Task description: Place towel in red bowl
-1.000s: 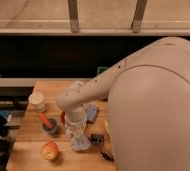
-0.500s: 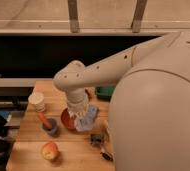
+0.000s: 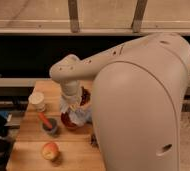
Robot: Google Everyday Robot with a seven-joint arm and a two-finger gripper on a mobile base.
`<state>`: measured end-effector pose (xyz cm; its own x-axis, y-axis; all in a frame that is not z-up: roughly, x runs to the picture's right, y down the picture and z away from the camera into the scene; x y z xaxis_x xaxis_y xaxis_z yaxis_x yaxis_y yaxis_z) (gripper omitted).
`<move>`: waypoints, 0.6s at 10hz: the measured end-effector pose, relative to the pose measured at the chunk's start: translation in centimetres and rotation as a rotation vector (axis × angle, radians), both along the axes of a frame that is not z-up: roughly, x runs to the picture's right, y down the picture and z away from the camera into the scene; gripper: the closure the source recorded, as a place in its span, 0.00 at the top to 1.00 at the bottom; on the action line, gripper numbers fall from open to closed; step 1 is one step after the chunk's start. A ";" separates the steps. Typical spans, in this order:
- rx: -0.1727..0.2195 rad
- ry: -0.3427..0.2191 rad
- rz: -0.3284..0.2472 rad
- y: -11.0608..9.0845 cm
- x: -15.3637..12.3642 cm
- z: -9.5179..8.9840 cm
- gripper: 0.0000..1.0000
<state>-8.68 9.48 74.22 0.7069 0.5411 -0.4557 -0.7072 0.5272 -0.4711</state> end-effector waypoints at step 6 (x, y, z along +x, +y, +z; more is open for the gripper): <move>-0.082 -0.307 0.227 3.4 -0.6 4.3 0.60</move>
